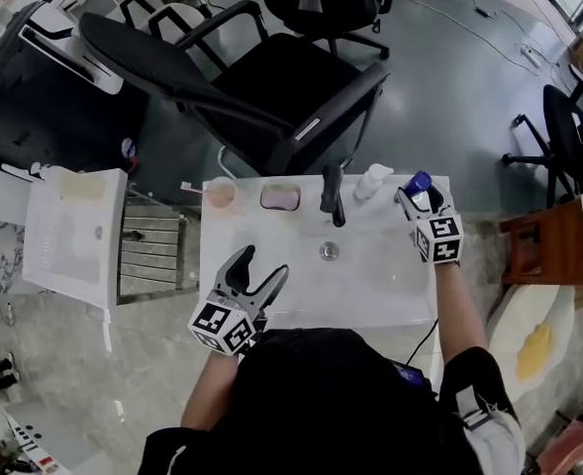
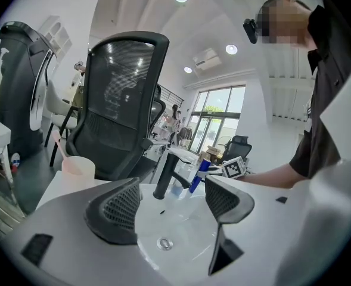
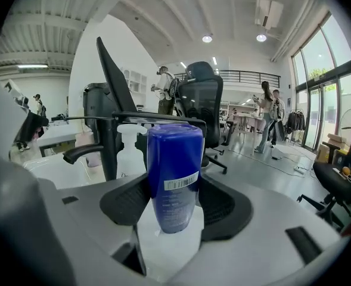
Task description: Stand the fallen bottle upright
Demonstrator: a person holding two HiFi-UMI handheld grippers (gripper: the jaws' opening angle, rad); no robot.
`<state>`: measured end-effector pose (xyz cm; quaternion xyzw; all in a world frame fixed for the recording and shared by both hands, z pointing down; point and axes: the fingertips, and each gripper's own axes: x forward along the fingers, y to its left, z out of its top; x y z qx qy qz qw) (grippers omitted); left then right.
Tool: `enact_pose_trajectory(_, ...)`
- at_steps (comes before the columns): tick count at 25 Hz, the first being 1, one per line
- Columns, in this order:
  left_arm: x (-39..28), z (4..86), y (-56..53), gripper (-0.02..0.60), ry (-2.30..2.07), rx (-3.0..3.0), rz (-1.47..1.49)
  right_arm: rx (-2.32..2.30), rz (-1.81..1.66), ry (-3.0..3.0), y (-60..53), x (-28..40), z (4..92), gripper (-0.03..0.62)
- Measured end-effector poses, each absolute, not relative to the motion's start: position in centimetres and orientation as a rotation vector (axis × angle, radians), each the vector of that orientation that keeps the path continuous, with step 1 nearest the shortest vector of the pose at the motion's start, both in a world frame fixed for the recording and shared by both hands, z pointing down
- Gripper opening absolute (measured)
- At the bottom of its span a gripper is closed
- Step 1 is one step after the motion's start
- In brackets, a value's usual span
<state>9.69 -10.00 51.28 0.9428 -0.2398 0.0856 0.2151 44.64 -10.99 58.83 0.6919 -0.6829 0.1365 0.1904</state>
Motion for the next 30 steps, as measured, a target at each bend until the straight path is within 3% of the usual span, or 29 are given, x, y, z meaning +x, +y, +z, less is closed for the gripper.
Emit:
enact_pose_trajectory(10,9.5,51.6,-9.9,0.357,-0.687,2.595,0.264,2.055,0.476,-1.930,-12.3,45.8,59.1,0.268)
enact_pose_trajectory(30,10.2,50.3,-10.5,0.357,-0.628,2.656,0.212,2.155,0.333,-1.843,-9.6,45.3,56.1,0.301)
